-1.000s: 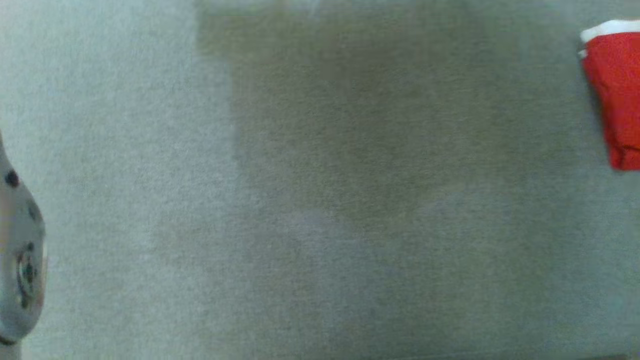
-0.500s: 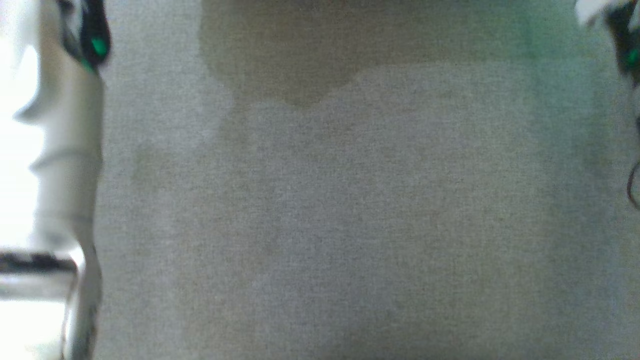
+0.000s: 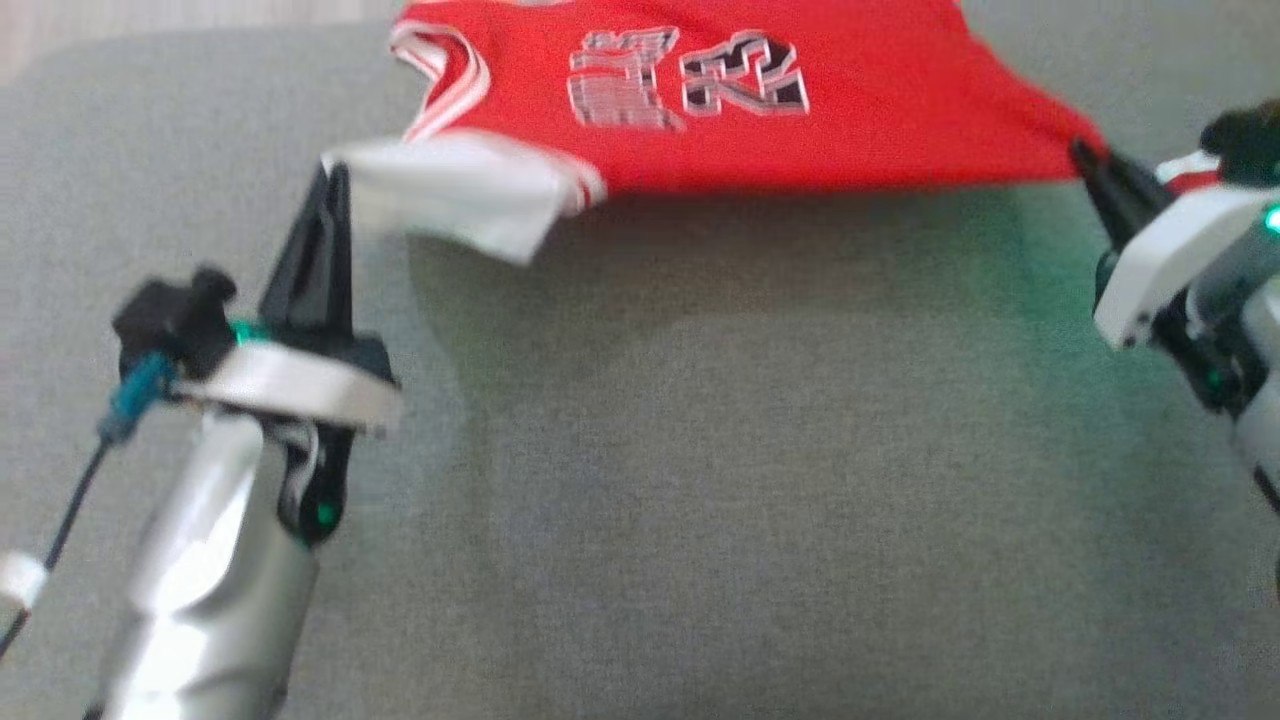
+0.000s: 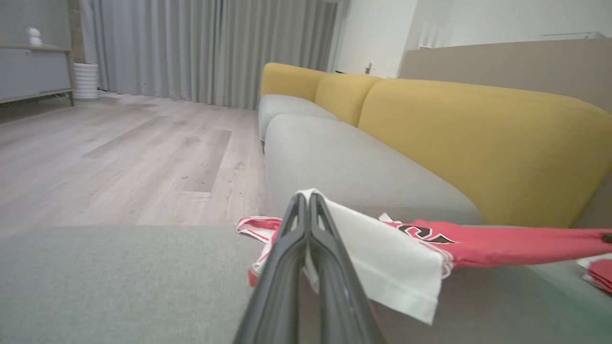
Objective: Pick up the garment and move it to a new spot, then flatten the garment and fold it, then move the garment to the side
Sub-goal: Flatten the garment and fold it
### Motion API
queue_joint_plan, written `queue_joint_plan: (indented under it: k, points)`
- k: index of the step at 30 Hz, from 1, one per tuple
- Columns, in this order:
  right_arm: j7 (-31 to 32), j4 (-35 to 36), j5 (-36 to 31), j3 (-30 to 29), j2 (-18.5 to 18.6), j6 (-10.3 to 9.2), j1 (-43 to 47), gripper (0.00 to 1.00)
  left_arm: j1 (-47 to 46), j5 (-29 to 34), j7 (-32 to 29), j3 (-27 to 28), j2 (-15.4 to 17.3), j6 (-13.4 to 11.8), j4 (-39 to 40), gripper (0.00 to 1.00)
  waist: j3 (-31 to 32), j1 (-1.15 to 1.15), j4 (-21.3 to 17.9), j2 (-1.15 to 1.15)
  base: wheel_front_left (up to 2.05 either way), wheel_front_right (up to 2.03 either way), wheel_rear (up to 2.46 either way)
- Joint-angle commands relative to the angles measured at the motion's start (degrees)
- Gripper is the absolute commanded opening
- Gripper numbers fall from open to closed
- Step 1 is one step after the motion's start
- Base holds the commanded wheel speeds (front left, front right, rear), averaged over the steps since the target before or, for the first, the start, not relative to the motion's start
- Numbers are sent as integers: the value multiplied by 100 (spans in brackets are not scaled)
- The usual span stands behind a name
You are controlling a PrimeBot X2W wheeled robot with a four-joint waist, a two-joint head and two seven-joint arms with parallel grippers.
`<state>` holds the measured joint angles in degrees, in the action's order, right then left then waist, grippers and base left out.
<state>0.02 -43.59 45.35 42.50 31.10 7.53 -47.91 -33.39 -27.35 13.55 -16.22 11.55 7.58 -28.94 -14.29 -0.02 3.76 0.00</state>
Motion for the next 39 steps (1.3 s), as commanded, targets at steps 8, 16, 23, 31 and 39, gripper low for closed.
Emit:
queue_joint_plan:
  k: [8,16,23,31,39]
  points:
    - [184,561,321,415,473,-4,839,0,1194,-357,-430,-145,477,-40,1249,0,749,2,3,0,0,0,0]
    - [466,992,564,688,609,-4,1467,0,2251,-538,-856,-236,617,-259,2034,0,1231,2,-42,0,0,0,0]
    - [807,1519,830,704,788,-4,2049,0,3204,-695,-1273,-362,755,-481,2871,0,1526,2,-89,0,0,0,0]
    - [895,1802,795,369,832,-4,2176,0,3251,-767,-1374,-240,795,-674,3161,0,1385,2,-122,0,0,0,0]
    - [1050,1897,613,-81,612,-4,1987,0,2620,-779,-1568,-33,900,-797,2995,0,996,2,-167,0,0,0,0]
